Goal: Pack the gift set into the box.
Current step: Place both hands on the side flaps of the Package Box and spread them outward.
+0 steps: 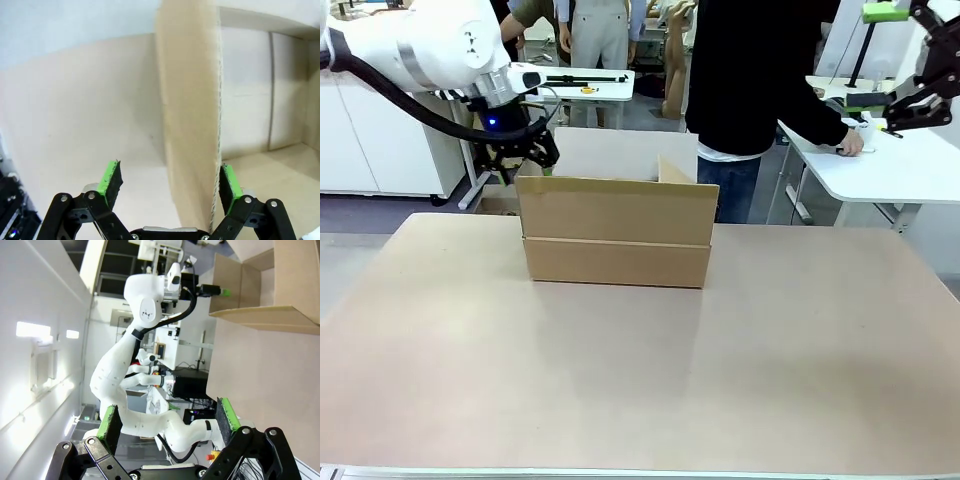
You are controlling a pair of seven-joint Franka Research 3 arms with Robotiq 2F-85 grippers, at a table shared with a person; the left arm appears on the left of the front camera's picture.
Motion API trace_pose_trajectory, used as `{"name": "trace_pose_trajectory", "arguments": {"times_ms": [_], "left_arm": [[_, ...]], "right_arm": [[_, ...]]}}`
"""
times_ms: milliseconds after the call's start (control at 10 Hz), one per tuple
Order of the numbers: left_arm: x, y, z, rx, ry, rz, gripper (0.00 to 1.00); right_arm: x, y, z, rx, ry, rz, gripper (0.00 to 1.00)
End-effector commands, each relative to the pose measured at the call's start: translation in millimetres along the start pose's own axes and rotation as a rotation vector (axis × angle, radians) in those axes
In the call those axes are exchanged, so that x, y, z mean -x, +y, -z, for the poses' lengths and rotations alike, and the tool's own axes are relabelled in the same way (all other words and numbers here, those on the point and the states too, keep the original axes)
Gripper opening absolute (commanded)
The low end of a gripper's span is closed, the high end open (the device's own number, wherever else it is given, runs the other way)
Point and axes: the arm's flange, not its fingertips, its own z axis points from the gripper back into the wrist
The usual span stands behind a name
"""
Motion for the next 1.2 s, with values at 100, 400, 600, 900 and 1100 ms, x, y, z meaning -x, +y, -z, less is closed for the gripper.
{"name": "trace_pose_trajectory", "arguments": {"times_ms": [100,400,600,900,1100], "left_arm": [[4.3,19.6,1.0,-0.083,0.027,-0.08,1.0],[21.9,50.9,10.3,-0.036,0.053,-0.154,1.0],[38.3,66.3,19.2,0.029,0.064,-0.177,1.0],[60.6,89.7,26.9,0.129,0.045,-0.222,1.0],[66.9,102.4,25.5,0.162,0.033,-0.23,1.0]], "right_arm": [[-2.0,0.7,3.9,-0.028,-0.005,-0.023,1.0],[-2.0,0.7,3.9,-0.028,-0.005,-0.023,1.0],[-2.0,0.7,3.9,-0.028,-0.005,-0.023,1.0],[-2.0,0.7,3.9,-0.028,-0.005,-0.023,1.0],[-2.0,0.7,3.9,-0.028,-0.005,-0.023,1.0]]}}
